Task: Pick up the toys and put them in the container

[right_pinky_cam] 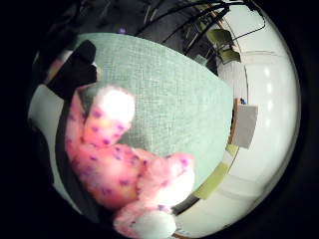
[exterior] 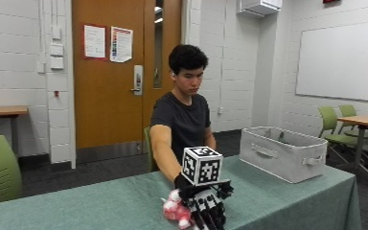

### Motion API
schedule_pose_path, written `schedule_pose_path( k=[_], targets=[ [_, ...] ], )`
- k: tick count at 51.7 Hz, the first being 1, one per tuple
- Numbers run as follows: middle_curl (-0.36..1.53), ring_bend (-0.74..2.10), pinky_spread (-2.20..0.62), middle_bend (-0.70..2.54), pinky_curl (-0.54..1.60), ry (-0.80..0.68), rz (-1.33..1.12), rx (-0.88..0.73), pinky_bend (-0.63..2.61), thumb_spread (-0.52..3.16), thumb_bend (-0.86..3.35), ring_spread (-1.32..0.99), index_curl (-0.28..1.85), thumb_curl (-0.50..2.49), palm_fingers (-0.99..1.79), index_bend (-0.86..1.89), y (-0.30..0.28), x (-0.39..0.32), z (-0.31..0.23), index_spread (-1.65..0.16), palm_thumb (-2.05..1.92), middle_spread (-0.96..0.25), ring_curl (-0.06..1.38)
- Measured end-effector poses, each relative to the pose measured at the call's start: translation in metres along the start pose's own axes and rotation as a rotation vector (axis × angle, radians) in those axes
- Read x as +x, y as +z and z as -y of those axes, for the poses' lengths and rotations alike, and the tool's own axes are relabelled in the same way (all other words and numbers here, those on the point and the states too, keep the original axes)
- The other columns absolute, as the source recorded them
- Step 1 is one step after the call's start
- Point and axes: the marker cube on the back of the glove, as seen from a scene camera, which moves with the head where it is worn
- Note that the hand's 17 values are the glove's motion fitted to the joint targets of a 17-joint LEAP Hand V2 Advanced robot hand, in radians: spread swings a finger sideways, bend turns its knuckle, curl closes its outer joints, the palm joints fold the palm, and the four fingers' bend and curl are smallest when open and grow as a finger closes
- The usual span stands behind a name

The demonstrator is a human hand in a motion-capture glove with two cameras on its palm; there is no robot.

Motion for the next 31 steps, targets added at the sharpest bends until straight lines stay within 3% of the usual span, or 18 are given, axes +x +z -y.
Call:
schedule_pose_path(
  k=[10,18,31],
  targets=[
    [0.38,0.53,-0.21,0.27,0.28,0.036,0.013,0.150,0.64,1.06,0.05,-0.44,0.49,0.26,0.71,0.67,-0.006,-0.001,-0.007,-0.36,0.16,-0.23,0.33],
    [0.46,0.70,-0.34,0.49,0.29,0.020,-0.032,0.184,0.66,1.19,0.14,-0.48,0.52,0.31,1.18,0.60,-0.011,-0.010,-0.018,-0.33,0.34,-0.33,0.38],
    [0.57,1.00,-0.46,0.71,0.34,-0.071,-0.001,0.069,0.72,1.01,0.17,-0.44,0.59,0.47,1.24,0.45,-0.039,-0.033,-0.060,-0.33,0.53,-0.38,0.49]
  ],
)
